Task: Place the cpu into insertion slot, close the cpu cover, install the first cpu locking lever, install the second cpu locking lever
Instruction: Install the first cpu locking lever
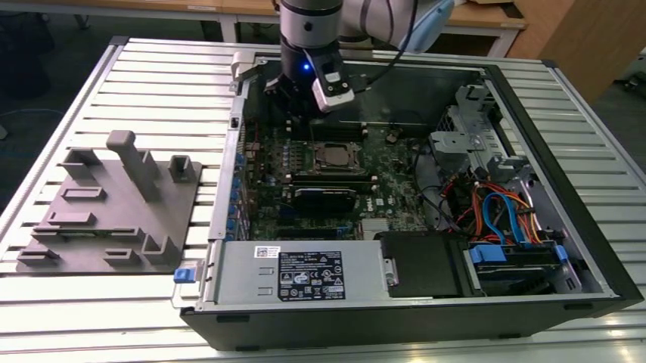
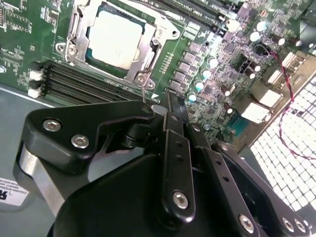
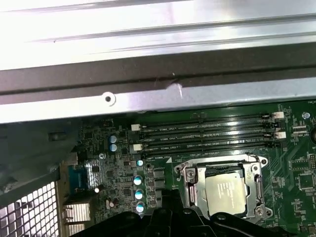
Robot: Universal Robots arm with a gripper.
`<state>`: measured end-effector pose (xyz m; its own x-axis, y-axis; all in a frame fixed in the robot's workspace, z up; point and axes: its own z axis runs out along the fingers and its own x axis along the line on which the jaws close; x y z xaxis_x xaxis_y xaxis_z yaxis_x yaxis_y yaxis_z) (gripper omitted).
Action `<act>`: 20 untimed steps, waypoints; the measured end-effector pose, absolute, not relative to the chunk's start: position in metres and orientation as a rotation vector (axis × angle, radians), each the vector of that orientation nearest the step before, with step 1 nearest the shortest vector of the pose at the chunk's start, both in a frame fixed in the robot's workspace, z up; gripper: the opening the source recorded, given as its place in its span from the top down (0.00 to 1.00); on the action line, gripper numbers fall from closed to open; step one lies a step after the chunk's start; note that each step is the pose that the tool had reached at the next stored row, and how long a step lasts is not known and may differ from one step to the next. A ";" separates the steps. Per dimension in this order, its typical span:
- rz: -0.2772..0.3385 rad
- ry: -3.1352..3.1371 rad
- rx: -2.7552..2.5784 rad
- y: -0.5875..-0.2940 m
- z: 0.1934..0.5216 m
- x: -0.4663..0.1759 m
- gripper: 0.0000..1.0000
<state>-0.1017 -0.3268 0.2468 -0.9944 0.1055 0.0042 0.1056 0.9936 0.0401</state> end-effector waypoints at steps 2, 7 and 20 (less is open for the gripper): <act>-0.063 -3.134 -0.164 -0.325 0.247 -0.102 0.90; -0.063 -3.135 -0.159 -0.321 0.249 -0.102 0.90; -0.065 -3.135 -0.137 -0.314 0.253 -0.103 0.90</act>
